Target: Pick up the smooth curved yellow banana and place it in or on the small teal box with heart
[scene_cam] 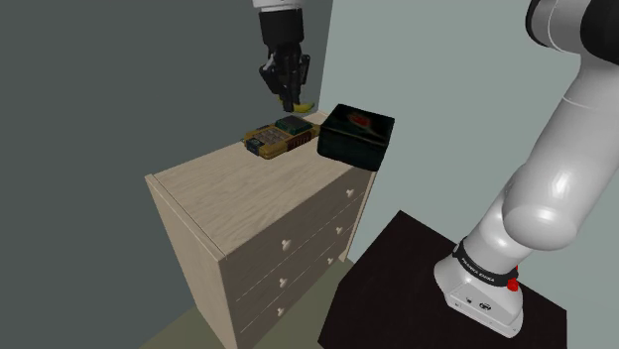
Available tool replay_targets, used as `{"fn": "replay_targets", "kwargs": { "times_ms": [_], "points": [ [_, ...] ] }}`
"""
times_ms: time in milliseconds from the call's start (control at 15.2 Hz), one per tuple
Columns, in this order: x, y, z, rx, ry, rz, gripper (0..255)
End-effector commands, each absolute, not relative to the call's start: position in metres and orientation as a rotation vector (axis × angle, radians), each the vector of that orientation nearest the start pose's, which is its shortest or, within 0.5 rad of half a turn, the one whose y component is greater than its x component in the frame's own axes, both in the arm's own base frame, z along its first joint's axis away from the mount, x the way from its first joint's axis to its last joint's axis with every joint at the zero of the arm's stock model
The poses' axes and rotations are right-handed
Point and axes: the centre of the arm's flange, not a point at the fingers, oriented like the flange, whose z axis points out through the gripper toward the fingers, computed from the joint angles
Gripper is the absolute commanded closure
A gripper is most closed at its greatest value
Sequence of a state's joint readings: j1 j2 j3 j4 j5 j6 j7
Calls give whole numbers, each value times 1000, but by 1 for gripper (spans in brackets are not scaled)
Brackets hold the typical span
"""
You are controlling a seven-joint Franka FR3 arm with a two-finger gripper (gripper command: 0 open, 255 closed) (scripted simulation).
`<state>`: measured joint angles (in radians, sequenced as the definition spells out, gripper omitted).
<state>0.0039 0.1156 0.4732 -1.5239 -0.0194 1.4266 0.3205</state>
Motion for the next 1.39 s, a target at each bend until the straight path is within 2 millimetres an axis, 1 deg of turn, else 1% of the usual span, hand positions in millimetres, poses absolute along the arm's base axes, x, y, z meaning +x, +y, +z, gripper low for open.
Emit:
{"fn": "replay_targets", "kwargs": {
  "times_ms": [0, 1056, 1320],
  "points": [
    [503, 222, 579, -3163, -251, 315, 255],
    [460, 15, 580, -3163, -251, 315, 255],
    [460, 15, 559, -3163, -251, 315, 255]
  ]
}}
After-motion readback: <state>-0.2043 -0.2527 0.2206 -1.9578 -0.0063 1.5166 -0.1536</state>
